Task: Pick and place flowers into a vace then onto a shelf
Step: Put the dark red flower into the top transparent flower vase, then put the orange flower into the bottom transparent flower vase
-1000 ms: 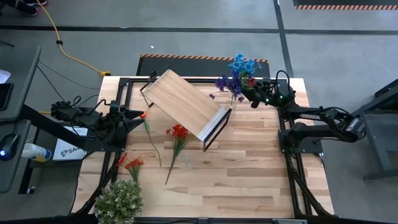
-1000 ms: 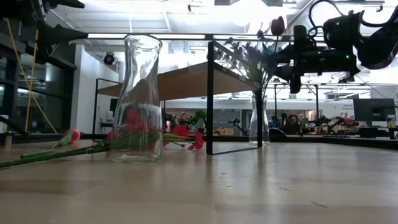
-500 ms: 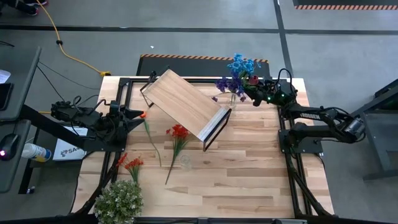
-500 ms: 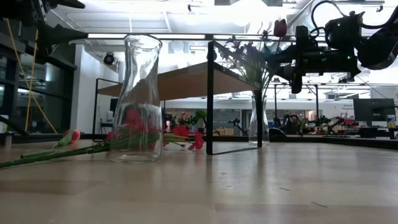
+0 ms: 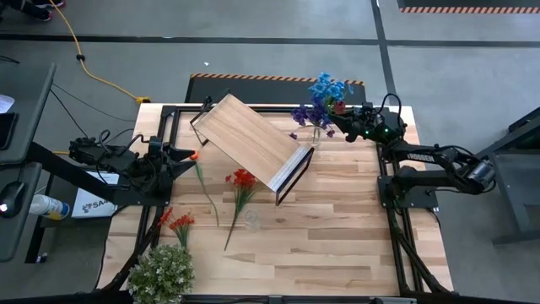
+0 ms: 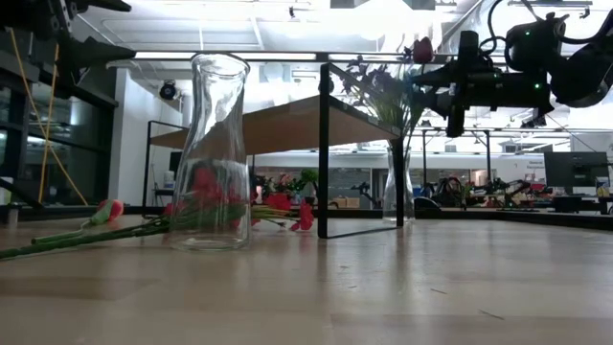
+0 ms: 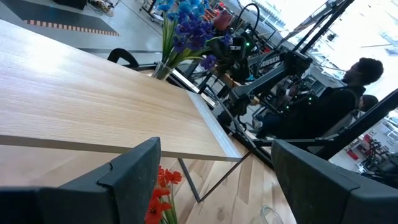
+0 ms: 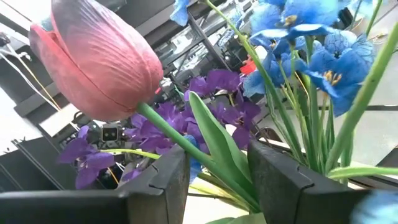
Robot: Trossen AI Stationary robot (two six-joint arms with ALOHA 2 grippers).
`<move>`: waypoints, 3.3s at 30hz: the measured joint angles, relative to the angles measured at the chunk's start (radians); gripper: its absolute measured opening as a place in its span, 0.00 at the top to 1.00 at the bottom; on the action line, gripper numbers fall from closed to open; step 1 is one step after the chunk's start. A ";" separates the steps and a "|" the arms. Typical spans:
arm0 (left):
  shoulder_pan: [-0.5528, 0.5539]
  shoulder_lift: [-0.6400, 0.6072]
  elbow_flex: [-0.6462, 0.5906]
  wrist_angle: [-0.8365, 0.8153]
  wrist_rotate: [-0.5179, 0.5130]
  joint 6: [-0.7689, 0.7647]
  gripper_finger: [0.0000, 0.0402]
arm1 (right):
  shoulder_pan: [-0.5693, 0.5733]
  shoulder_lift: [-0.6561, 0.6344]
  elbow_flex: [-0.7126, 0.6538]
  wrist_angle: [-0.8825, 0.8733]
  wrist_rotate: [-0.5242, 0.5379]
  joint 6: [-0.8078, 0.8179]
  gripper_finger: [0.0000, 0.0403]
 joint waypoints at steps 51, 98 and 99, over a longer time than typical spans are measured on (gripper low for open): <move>0.000 0.000 0.000 0.000 -0.013 0.003 0.16 | -0.115 0.000 0.000 0.132 -0.226 0.070 0.31; 0.000 0.059 0.025 0.269 0.123 -0.124 0.16 | -0.241 -0.564 0.000 0.133 -0.393 0.416 0.31; 0.000 0.084 0.046 0.272 0.124 -0.123 0.16 | -0.241 -0.564 0.000 0.131 -0.393 0.416 0.31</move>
